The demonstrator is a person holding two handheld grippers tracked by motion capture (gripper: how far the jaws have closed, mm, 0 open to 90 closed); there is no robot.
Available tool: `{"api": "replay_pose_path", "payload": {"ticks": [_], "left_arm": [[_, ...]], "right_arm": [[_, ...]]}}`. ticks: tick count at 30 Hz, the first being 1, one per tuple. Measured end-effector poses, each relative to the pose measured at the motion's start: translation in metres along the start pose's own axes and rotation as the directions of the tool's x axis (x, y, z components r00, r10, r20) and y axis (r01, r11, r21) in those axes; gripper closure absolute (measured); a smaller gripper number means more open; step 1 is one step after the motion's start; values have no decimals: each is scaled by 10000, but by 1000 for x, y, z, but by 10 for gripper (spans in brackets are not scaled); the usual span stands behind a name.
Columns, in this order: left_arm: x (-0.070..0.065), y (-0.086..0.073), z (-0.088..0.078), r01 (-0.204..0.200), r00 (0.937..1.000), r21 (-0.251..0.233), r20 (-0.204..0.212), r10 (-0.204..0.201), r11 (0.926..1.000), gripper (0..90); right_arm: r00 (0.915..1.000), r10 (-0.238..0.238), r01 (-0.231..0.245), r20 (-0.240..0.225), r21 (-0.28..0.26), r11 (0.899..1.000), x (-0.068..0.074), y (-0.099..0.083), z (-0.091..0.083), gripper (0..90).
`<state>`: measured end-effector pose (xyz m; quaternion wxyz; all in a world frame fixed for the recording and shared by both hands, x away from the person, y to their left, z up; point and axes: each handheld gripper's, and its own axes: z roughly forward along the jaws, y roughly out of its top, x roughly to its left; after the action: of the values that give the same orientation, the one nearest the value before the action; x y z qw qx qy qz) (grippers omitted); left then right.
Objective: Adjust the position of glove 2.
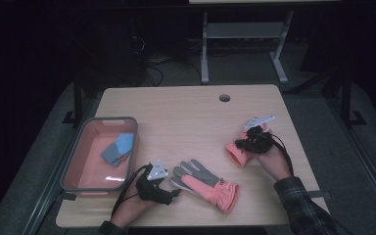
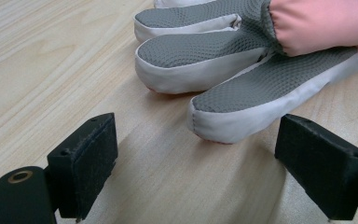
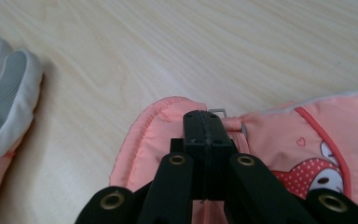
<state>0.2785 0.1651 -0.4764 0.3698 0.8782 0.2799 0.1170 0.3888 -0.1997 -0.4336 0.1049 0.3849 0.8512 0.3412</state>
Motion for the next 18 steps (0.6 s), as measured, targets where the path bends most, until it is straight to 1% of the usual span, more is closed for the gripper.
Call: {"api": "replay_pose_path", "payload": {"ticks": [1,2,3,5,6,7,8,9,14,15,16,18], "left_arm": [[0,0,0,-5,10000,-1,3,5,10000,122],[0,0,0,-8,10000,0,3,8,10000,122],[0,0,0,-8,10000,0,3,8,10000,122],[0,0,0,-12,10000,4,3,12,10000,122],[0,0,0,-3,10000,-1,3,3,10000,122],[0,0,0,-4,10000,-3,4,4,10000,122],[0,0,0,-4,10000,-3,4,4,10000,122],[0,0,0,-4,10000,-5,7,4,10000,122],[0,0,0,-4,10000,-2,7,4,10000,122],[0,0,0,-8,10000,0,6,8,10000,122],[0,0,0,-12,10000,0,3,12,10000,122],[0,0,0,-9,10000,2,4,9,10000,122]], "right_arm": [[10000,0,0,0,0,10000,0,0,0,900],[9999,-111,111,-15,-19,9999,3,-5,-4,900],[10000,-45,45,-39,32,10000,5,-7,-6,900],[9999,-108,108,-42,-1,9999,6,-10,-8,900],[10000,-70,70,-58,107,9999,8,-12,-11,900],[9999,-97,98,-75,95,9999,10,-17,-16,900],[9999,-97,98,-75,95,9999,10,-17,-16,900],[9999,-109,110,-100,96,9999,13,-24,-21,900],[9999,-58,61,-138,211,9998,18,-39,-36,900],[9999,-58,61,-138,211,9998,18,-39,-36,900],[9999,18,-14,-145,267,9996,20,-48,-44,900],[9999,51,-48,-109,269,9996,21,-55,-50,900]]}}
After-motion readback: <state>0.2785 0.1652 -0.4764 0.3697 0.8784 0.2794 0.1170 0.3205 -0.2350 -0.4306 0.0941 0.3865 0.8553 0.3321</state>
